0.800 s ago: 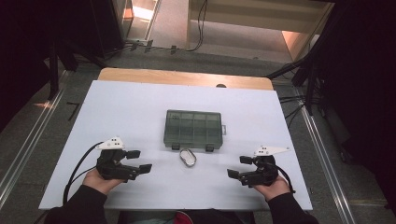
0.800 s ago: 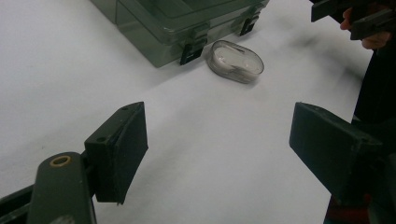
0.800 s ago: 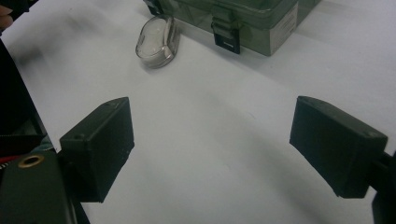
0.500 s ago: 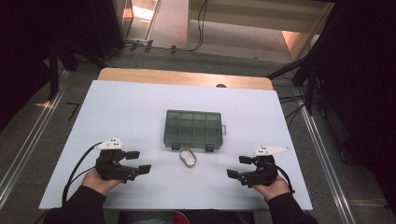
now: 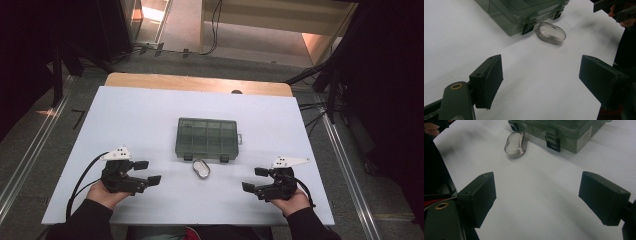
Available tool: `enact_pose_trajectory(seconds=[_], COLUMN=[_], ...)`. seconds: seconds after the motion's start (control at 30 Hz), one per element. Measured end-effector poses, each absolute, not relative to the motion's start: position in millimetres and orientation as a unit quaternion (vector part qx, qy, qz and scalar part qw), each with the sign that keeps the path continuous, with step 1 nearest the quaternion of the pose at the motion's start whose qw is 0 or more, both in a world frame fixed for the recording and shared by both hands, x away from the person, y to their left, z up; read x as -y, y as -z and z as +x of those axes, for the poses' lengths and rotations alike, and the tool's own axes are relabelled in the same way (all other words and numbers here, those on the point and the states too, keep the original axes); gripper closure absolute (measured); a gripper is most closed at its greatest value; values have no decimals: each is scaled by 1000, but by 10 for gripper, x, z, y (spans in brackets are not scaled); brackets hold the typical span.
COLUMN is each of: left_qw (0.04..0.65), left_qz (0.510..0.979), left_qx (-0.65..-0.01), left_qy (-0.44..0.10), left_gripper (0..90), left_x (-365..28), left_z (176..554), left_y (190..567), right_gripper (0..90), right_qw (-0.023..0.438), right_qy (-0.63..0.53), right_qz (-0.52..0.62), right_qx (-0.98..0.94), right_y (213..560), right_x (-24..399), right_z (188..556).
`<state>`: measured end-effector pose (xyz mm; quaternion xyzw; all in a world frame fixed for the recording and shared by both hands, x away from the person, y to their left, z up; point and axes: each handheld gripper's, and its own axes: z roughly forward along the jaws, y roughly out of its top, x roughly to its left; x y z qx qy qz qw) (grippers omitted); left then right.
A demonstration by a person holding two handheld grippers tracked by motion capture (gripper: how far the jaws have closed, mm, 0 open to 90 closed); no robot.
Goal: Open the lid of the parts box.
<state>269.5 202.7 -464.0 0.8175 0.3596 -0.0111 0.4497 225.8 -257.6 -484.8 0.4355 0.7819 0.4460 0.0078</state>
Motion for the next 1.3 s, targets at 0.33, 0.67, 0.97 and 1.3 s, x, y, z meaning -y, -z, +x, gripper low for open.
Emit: enact_pose_trajectory(seconds=[0.33,0.67,0.97,1.3], left_qw=[450,447,447,449], left_qz=[817,816,816,815], left_qx=[-360,-367,-366,-367], left_qy=[11,9,8,9], left_gripper=[195,195,195,195], left_x=[-2028,-2036,-2028,-2029], left_z=[2699,2717,2718,2730], left_y=[4638,4643,4644,4645], right_gripper=[124,125,125,125], right_qw=[16,21,23,38], right_qy=[-445,-440,-440,-452], right_qz=[445,458,460,462], right_qx=[-777,-772,-771,-762], right_y=[4851,4848,4837,4779], right_x=[2582,2607,2622,2643], right_z=[2262,2270,2276,2370])
